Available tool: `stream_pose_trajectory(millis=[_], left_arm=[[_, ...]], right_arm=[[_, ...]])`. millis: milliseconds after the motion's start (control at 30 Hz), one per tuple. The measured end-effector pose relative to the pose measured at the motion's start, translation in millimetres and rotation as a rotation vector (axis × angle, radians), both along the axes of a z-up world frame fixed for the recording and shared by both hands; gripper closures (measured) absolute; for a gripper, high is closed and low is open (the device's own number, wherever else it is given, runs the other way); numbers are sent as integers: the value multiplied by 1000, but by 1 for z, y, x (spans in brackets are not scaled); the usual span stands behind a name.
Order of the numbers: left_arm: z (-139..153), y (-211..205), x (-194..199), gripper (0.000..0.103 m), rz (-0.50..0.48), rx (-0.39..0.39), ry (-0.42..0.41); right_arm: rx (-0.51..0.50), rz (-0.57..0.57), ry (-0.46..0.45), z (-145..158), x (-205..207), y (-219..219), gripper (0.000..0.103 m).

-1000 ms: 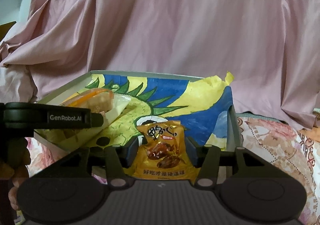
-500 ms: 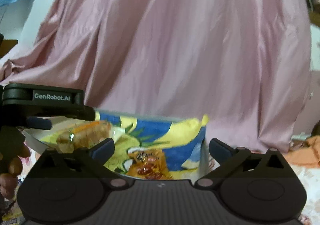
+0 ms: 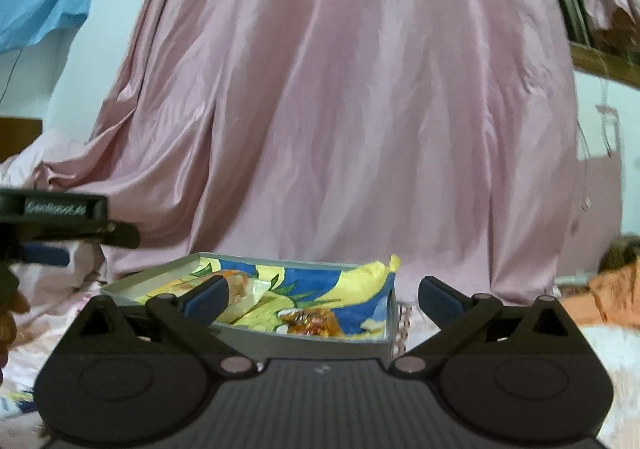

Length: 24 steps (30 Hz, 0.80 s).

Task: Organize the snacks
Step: 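Open the left tool over the tray while the right tool releases its bag, withdraw both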

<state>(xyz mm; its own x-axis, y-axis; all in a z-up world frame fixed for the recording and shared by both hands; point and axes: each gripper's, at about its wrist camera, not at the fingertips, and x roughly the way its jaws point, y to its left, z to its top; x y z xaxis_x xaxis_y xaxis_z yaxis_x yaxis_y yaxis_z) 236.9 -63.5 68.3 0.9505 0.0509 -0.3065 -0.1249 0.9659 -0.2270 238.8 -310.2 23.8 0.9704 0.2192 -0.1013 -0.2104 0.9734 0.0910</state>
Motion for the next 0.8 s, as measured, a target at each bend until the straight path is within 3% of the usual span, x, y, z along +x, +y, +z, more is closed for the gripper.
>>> stream_pose_trajectory(millis=[267, 533, 633, 800], left_arm=[[-15, 11, -55, 1, -6, 9, 45], [-40, 22, -100, 1, -7, 14, 124], [-50, 27, -112, 1, -12, 22, 160], [-69, 32, -123, 1, -17, 31, 229]], right_arm=[[37, 20, 78, -6, -50, 1, 0], [95, 14, 249, -16, -76, 2, 0], [109, 26, 361, -25, -76, 4, 0], [54, 44, 465, -35, -69, 13, 0]])
